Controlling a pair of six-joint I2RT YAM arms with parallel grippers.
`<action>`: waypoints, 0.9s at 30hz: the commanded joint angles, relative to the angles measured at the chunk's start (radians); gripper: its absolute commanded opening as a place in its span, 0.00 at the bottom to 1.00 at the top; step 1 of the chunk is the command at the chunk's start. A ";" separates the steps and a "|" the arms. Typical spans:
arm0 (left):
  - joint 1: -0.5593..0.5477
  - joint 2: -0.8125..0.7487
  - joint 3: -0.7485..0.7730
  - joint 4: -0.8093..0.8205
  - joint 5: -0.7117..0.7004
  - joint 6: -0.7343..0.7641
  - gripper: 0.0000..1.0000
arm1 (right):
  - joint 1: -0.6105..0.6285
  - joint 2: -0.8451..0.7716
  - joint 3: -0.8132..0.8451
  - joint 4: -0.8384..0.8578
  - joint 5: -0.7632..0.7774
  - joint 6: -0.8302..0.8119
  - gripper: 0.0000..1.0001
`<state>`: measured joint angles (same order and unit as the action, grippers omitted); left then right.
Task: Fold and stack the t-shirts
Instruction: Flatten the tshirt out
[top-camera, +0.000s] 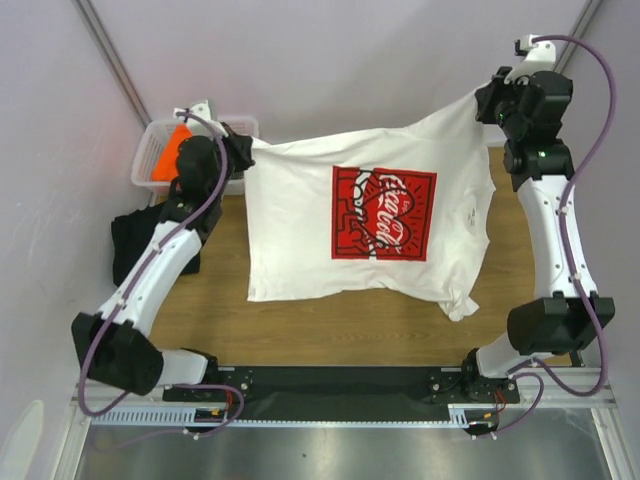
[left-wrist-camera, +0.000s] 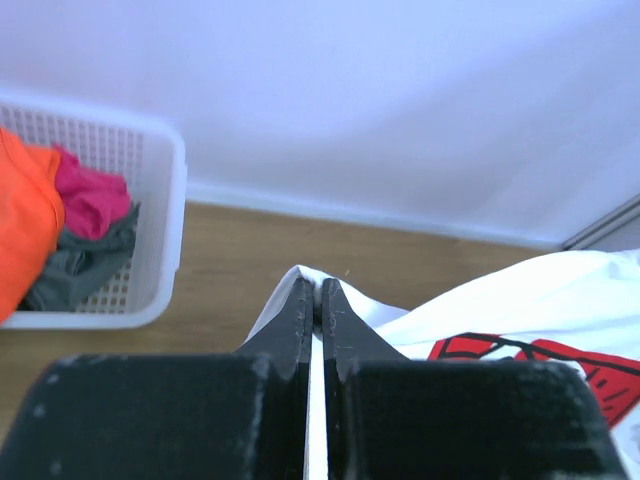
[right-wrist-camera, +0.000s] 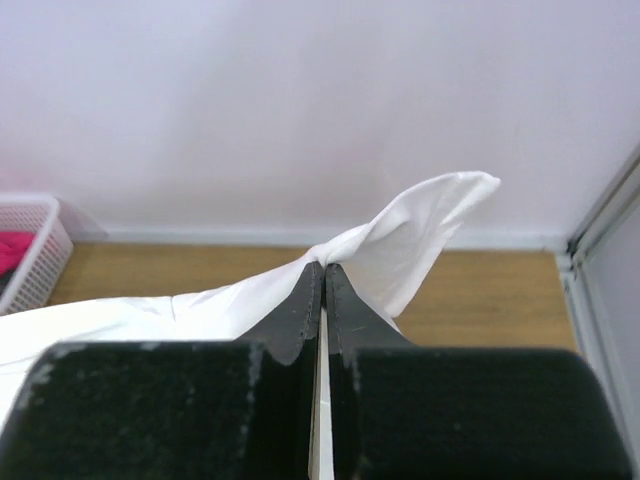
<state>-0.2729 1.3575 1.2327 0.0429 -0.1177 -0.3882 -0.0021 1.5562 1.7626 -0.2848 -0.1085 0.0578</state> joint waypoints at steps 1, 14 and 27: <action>-0.009 -0.115 0.037 0.034 0.023 0.048 0.00 | -0.001 -0.120 0.078 0.019 -0.026 -0.032 0.00; -0.037 -0.440 0.021 -0.069 0.013 0.058 0.00 | 0.088 -0.389 0.123 -0.050 0.023 -0.121 0.00; -0.060 -0.693 0.177 -0.285 0.029 0.091 0.00 | 0.071 -0.607 0.271 -0.203 -0.038 -0.154 0.00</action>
<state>-0.3267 0.6941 1.3151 -0.1875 -0.1001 -0.3367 0.0860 0.9848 1.9675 -0.4679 -0.1139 -0.0795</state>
